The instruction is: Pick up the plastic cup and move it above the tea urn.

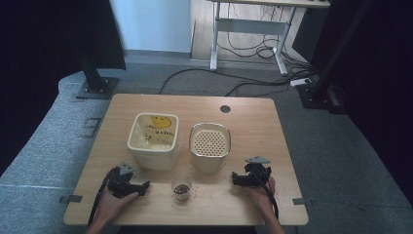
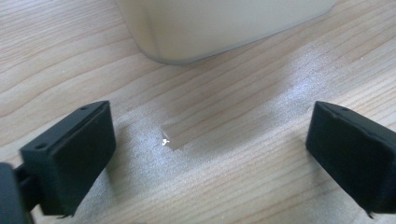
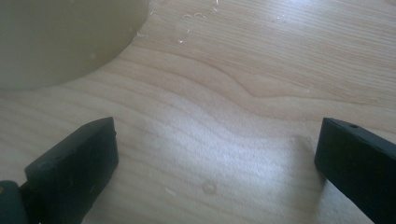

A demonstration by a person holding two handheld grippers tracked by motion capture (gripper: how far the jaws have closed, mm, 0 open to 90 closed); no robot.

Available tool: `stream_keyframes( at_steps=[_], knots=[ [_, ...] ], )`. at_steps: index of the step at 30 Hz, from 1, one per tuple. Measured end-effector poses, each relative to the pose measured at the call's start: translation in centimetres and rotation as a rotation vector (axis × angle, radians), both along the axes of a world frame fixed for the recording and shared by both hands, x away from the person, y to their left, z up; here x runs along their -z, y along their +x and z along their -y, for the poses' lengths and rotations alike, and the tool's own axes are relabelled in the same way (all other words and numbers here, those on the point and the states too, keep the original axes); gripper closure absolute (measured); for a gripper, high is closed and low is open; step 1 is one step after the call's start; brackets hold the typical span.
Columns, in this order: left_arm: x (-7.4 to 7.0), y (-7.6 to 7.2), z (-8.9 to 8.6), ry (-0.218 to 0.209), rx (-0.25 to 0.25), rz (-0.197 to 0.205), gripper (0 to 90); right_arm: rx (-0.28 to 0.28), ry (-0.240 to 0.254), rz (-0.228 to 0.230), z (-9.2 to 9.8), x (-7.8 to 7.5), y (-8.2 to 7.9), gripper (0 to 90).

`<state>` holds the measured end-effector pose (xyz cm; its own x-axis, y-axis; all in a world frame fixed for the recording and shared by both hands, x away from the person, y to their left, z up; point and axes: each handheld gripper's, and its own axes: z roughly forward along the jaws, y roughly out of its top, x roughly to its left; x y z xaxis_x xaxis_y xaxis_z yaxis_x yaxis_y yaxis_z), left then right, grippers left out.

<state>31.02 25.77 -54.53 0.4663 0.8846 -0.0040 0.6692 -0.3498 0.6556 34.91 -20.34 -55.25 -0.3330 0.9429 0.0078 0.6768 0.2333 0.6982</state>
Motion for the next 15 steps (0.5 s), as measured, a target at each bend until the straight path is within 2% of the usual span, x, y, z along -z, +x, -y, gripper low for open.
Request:
stream_keyframes(
  at_steps=[2, 4, 5, 8, 9, 10, 13, 14, 15],
  knots=[
    [-0.1, -0.1, -0.1, 0.000, -0.006, -0.001, 6.0, -0.003, 0.009, 0.033, 0.2, -0.2, -0.6, 0.0],
    [-0.1, -0.1, -0.1, -0.001, -0.008, -0.001, 8.5, -0.007, 0.023, 0.040, 0.3, -0.4, -0.8, 0.0],
    [-0.2, -0.2, -0.1, -0.002, -0.014, -0.003, 8.5, -0.013, 0.036, 0.051, 0.3, -0.5, -1.0, 0.0],
    [-0.5, -0.6, -0.3, -0.015, -0.015, 0.004, 10.3, -0.054, 0.093, 0.121, 0.0, -1.6, -2.3, 4.2],
    [-0.5, -0.6, -0.3, -0.015, -0.015, 0.004, 11.4, -0.054, 0.093, 0.121, 0.0, -1.6, -2.3, 4.2],
    [-0.7, -0.8, -0.4, -0.021, -0.023, 0.022, 12.3, -0.094, 0.141, 0.154, -0.8, -2.5, -3.0, 6.7],
    [-0.9, -1.0, -0.5, -0.026, -0.026, 0.038, 13.2, -0.131, 0.180, 0.164, -1.5, -2.9, -3.6, 8.0],
    [-0.9, -1.0, -0.5, -0.028, -0.024, 0.039, 13.5, -0.195, 0.214, 0.168, -2.7, -3.3, -4.4, 9.4],
    [-0.9, -1.1, -0.6, -0.028, -0.022, 0.039, 13.8, -0.215, 0.221, 0.168, -3.2, -3.3, -4.6, 9.9]
  ],
)
